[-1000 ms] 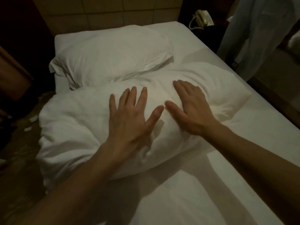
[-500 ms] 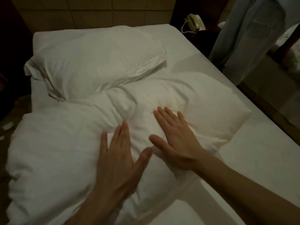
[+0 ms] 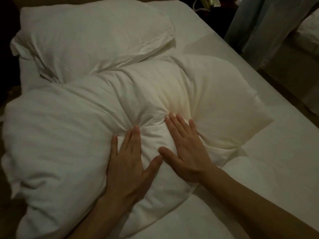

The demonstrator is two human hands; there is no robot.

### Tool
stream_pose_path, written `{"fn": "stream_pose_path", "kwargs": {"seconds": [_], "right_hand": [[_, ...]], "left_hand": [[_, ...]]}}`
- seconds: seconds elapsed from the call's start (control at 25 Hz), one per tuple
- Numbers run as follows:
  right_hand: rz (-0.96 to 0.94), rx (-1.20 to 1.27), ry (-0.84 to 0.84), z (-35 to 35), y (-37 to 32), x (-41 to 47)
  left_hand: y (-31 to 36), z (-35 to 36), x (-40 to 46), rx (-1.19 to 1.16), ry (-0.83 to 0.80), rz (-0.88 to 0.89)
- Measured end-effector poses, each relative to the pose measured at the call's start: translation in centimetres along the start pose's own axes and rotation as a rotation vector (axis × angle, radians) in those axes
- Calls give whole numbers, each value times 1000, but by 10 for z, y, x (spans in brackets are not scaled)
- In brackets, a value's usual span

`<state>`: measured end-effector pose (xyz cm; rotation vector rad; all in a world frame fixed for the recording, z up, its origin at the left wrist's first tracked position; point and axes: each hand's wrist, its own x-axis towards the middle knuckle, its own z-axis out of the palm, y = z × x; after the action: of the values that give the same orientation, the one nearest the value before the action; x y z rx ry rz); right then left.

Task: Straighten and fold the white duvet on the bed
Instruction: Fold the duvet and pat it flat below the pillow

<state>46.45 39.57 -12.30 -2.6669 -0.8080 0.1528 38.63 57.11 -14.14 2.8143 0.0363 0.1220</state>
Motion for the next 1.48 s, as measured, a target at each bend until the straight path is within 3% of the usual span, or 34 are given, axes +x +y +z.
{"fn": "stream_pose_path", "kwargs": {"seconds": [0.16,0.36,0.56,0.76,0.92,1.08,1.32,1.4,1.48], "right_hand": [[40,61,1,14,-3,-32],[157,127,-94,-24,-39,-59],[-54,25,87,-40,-93,-77],[-171,50,71,0,-153,-15],[-160,-59,33,11,-141,11],[-80,-196,152,16,-102,-3],[-130,38,24,69,-87,-50],[-118,99,13,55,-86,-51],[-116,174,66,27,-95,-31]], "left_hand": [[10,3,-30,38,10,-7],[5,-41,-69,98,91,-91],[-24,-111,-104,224,278,-193],[-58,-110,-75,98,304,-350],[-68,-79,-78,-16,320,-350],[-62,-31,-105,-68,278,-348],[-53,1,-138,-149,266,-429],[-48,-16,-137,-179,239,-468],[-46,-51,-117,-204,323,-516]]}}
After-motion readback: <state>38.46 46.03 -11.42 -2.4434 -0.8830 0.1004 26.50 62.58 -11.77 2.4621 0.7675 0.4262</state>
